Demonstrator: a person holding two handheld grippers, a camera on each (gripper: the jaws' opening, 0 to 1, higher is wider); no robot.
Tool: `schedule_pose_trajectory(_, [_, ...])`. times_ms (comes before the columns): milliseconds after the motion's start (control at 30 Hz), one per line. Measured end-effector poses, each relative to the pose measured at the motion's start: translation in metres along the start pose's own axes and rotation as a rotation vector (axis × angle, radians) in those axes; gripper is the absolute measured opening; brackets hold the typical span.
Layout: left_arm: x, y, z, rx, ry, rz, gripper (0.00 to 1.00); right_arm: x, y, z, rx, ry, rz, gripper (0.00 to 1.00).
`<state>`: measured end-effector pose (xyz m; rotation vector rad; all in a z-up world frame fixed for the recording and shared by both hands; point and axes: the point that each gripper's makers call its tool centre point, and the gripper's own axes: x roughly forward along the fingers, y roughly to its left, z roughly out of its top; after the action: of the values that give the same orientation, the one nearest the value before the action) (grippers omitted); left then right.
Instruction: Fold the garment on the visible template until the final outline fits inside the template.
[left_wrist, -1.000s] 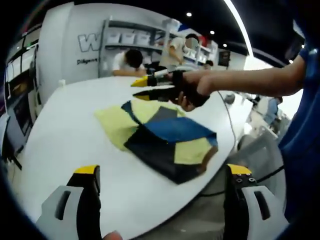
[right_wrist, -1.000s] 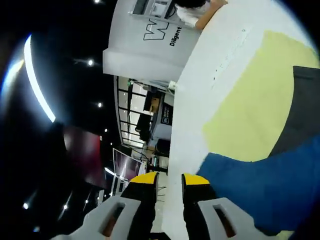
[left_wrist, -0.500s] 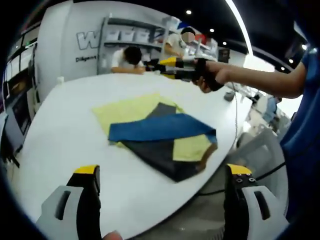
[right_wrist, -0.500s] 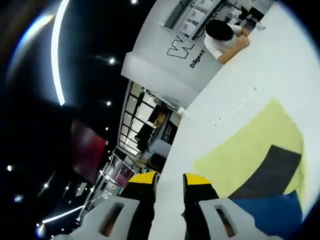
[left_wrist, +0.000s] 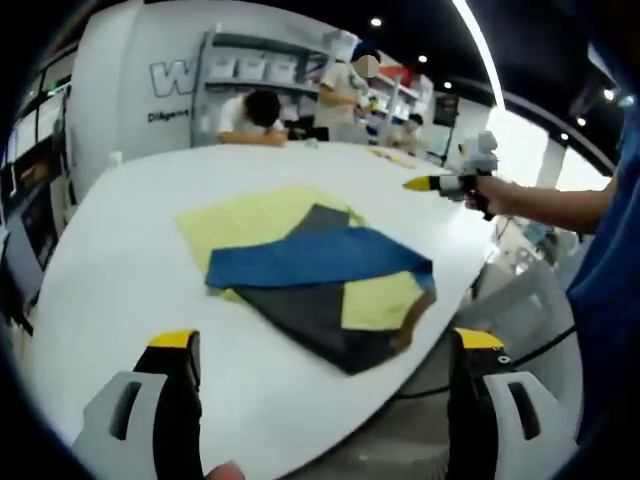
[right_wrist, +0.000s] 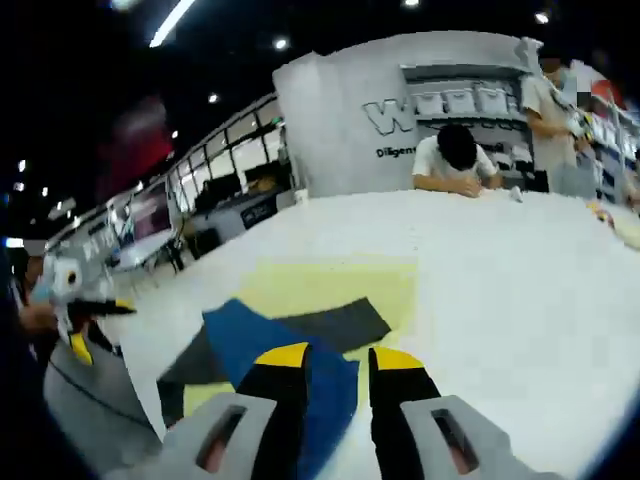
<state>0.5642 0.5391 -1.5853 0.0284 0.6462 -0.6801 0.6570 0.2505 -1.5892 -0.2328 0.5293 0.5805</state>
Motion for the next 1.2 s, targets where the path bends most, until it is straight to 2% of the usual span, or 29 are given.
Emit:
schedule_pose_trajectory(67, [0.004,-0.007,0.0,0.004,0.012,0.0,0.98,0.0,0.014,-0.022,-0.171,0.055,0.01,0.19])
schedule_pose_trajectory(100, [0.004,-0.008,0.0,0.004,0.014,-0.001,0.98,0.001,0.021,-0.029,-0.212,0.067,0.025,0.17])
schedule_pose_trajectory(133, [0.004,-0.01,0.001,0.003,0.016,-0.002,0.98,0.002,0.031,-0.034,-0.218,0.062,0.054,0.13])
schedule_pose_trajectory(200, [0.006,-0.014,0.003,0.001,0.019,-0.005,0.98,0.01,0.038,-0.037,-0.12,0.054,0.088,0.09])
schedule_pose_trajectory(233, [0.005,-0.012,0.003,0.001,0.02,-0.007,0.98,0.019,0.033,-0.034,-0.059,0.029,0.093,0.09])
schedule_pose_trajectory(333, [0.007,-0.018,0.007,0.007,0.029,-0.007,0.98,0.028,0.022,-0.023,-0.03,0.006,0.078,0.17])
schedule_pose_trajectory(400, [0.008,-0.021,0.008,0.007,0.032,-0.003,0.98,0.036,0.019,-0.015,-0.144,0.011,0.119,0.24])
schedule_pose_trajectory(433, [0.008,-0.02,0.007,0.006,0.033,-0.001,0.98,0.038,0.019,-0.016,-0.181,0.027,0.124,0.27])
schedule_pose_trajectory(500, [0.007,-0.018,0.006,0.001,0.031,0.005,0.98,0.035,0.024,-0.018,-0.329,0.054,0.135,0.35])
schedule_pose_trajectory(533, [0.006,-0.018,0.005,0.0,0.03,0.007,0.98,0.034,0.026,-0.018,-0.36,0.058,0.142,0.39])
schedule_pose_trajectory(567, [0.006,-0.016,0.003,-0.011,0.026,0.012,0.98,0.029,0.034,-0.025,-0.466,0.073,0.174,0.42])
schedule_pose_trajectory(600, [0.006,-0.016,0.003,-0.014,0.026,0.013,0.98,0.031,0.033,-0.032,-0.481,0.078,0.179,0.43])
schedule_pose_trajectory(633, [0.006,-0.015,0.0,-0.024,0.027,0.019,0.98,0.021,0.041,-0.04,-0.532,0.095,0.187,0.43])
schedule_pose_trajectory(800, [0.006,-0.016,-0.008,-0.04,0.041,0.032,0.98,-0.002,0.053,-0.052,-0.608,0.087,0.12,0.43])
schedule_pose_trajectory(967, [0.009,-0.02,-0.007,-0.048,0.042,0.037,0.98,0.004,0.042,-0.077,-0.707,0.135,0.009,0.4])
schedule_pose_trajectory(1033, [0.011,-0.024,-0.004,-0.043,0.04,0.037,0.98,0.008,0.038,-0.075,-0.685,0.128,-0.039,0.37])
schedule_pose_trajectory(1067, [0.011,-0.026,-0.003,-0.041,0.039,0.037,0.98,0.009,0.033,-0.072,-0.727,0.135,-0.073,0.36])
schedule_pose_trajectory(1133, [0.012,-0.026,-0.002,-0.04,0.038,0.037,0.98,0.013,0.033,-0.071,-0.735,0.131,-0.078,0.35])
schedule_pose_trajectory(1200, [0.013,-0.024,-0.002,-0.039,0.036,0.038,0.98,0.02,0.032,-0.07,-0.751,0.124,-0.091,0.3])
